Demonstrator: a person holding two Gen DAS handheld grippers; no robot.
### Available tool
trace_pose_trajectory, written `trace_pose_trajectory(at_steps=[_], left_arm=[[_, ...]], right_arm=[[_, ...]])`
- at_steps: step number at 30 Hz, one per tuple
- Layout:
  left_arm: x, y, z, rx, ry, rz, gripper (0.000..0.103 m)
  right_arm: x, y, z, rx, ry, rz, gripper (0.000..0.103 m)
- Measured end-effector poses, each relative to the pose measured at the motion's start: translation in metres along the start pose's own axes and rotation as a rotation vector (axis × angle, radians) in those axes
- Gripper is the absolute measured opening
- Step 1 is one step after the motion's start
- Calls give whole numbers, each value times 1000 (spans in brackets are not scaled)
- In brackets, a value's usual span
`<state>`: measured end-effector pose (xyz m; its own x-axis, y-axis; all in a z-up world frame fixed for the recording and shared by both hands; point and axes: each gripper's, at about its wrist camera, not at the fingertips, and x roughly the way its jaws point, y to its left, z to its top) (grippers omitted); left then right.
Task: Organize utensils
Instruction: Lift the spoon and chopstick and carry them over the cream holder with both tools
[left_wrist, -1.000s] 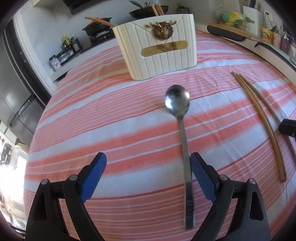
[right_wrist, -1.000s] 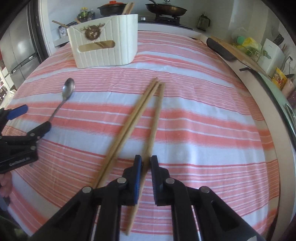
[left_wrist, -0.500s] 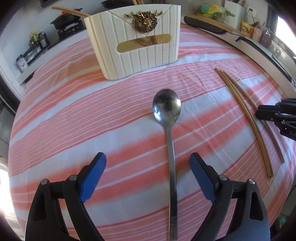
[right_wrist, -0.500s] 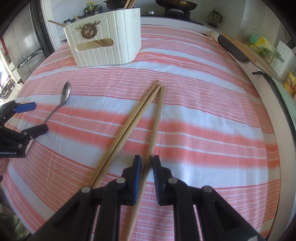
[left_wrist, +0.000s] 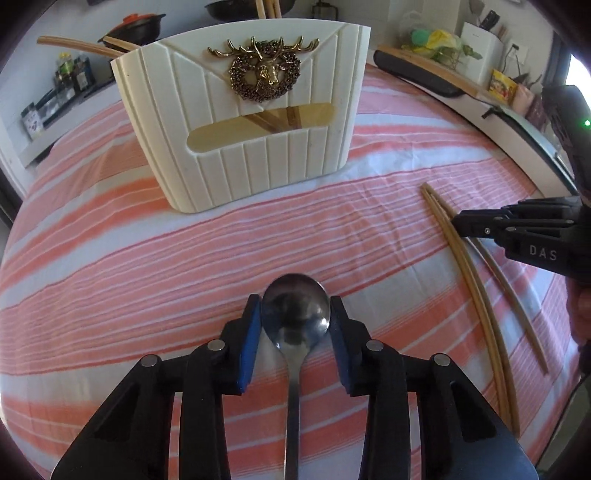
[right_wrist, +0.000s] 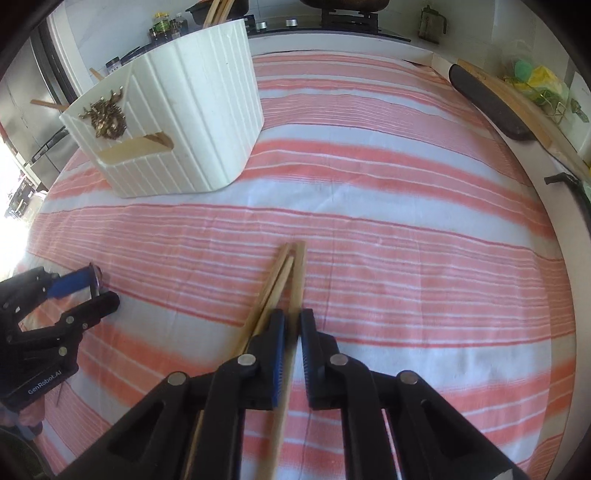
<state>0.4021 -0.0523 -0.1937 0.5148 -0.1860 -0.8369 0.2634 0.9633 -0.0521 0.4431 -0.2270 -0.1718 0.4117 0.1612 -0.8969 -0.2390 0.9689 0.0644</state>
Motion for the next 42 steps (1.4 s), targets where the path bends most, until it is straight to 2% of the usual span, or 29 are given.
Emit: trace_pose_trajectory(at_steps=[4, 15, 23, 32, 42], left_arm=[[-20, 13, 0, -15, -61, -50, 36], [-139, 26, -30, -31, -326, -81, 36], [-183, 27, -47, -71, -432, -101, 36], [-209, 29, -47, -85, -483, -109, 36], [-215, 34, -44, -100, -476, -122, 36]], right_arm=[[-16, -12, 1, 89, -68, 65, 7], [-144, 7, -41, 14, -387, 114, 7], [-202, 21, -68, -20, -558, 93, 7], [-229, 25, -68, -32, -629, 88, 7], [-236, 26, -69, -32, -651, 107, 7]])
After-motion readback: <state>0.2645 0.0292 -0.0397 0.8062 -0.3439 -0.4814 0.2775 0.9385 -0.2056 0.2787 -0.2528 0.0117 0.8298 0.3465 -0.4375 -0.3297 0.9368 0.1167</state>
